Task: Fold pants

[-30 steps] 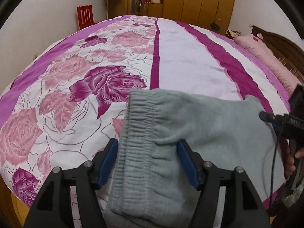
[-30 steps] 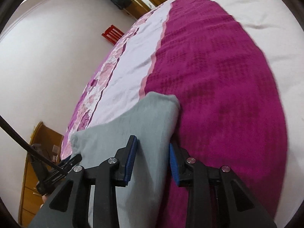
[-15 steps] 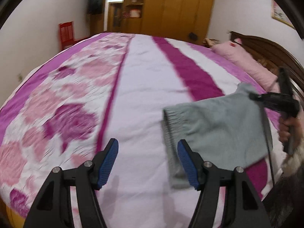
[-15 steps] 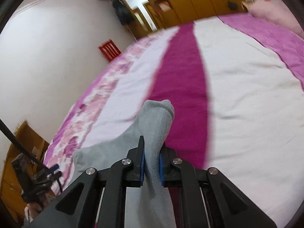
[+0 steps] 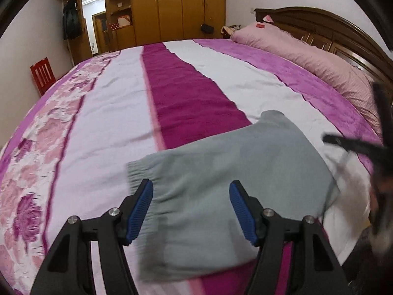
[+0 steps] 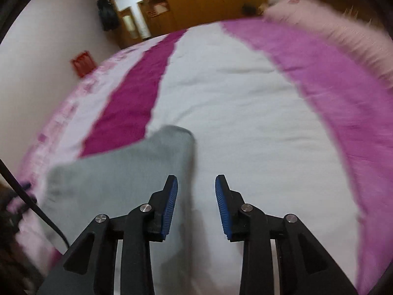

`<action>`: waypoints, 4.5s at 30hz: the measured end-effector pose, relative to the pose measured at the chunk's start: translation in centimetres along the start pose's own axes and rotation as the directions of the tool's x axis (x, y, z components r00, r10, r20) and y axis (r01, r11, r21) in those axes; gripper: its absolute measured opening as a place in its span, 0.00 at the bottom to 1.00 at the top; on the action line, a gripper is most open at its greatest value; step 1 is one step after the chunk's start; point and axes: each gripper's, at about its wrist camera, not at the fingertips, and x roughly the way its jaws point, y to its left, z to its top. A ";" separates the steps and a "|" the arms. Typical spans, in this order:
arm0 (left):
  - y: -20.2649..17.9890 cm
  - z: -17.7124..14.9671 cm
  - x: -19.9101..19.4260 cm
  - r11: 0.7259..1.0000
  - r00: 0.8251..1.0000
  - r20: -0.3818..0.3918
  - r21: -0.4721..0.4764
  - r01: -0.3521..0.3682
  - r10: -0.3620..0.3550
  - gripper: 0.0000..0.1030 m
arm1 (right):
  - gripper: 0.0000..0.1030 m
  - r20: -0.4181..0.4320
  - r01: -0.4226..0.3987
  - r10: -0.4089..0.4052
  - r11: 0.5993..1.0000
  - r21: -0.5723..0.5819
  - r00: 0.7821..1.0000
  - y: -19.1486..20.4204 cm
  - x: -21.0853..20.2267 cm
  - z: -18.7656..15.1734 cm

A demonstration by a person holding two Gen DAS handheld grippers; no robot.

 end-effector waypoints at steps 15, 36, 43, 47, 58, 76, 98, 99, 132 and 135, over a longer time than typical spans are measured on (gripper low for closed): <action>0.4 -4.4 3.5 0.997 0.998 -0.023 0.037 -0.061 0.062 0.51 | 0.04 -0.067 -0.148 0.141 0.984 -0.097 0.988 3.9 1.3 -6.5; -3.6 -0.3 5.0 0.959 0.960 -0.048 -0.071 0.274 -0.277 0.47 | 0.32 0.004 -0.439 0.463 0.839 0.322 0.887 -6.0 6.0 -2.4; -3.4 -1.2 5.5 0.952 0.951 -0.072 -0.085 0.295 -0.301 0.47 | 0.33 -0.028 -0.476 0.495 0.848 0.233 0.868 -3.4 7.4 -2.0; -3.0 -1.0 5.8 0.942 0.944 -0.065 -0.110 0.316 -0.324 0.47 | 0.30 0.034 -0.533 0.562 0.762 0.367 0.826 -5.1 8.6 -1.9; -2.9 -1.2 5.9 0.942 0.944 -0.054 -0.102 0.319 -0.325 0.47 | 0.10 0.033 -0.535 0.578 0.732 0.423 0.816 -5.8 9.3 -2.2; -2.7 0.2 7.9 0.936 0.946 -0.061 -0.182 0.302 -0.317 0.00 | 0.10 0.032 -0.534 0.578 0.731 0.425 0.815 -6.2 9.2 -2.5; 3.2 1.0 4.2 0.878 0.924 0.018 -0.303 0.370 -0.383 0.09 | 0.09 -0.035 -0.012 0.010 0.999 -0.046 0.999 10.3 0.1 4.3; 4.5 1.1 3.2 0.880 0.927 0.040 -0.301 0.367 -0.372 0.11 | 0.09 -0.037 0.032 -0.035 0.996 -0.079 0.999 11.4 -0.1 4.4; -6.2 -6.5 3.3 0.901 0.949 -0.052 -0.335 0.277 -0.311 0.05 | 0.09 -0.079 -0.269 0.319 0.887 0.375 0.944 0.8 2.6 2.3; -5.7 -6.7 2.8 0.870 0.934 -0.034 -0.377 0.317 -0.355 0.05 | 0.09 -0.051 -0.322 0.375 0.852 0.412 0.926 1.0 2.1 2.6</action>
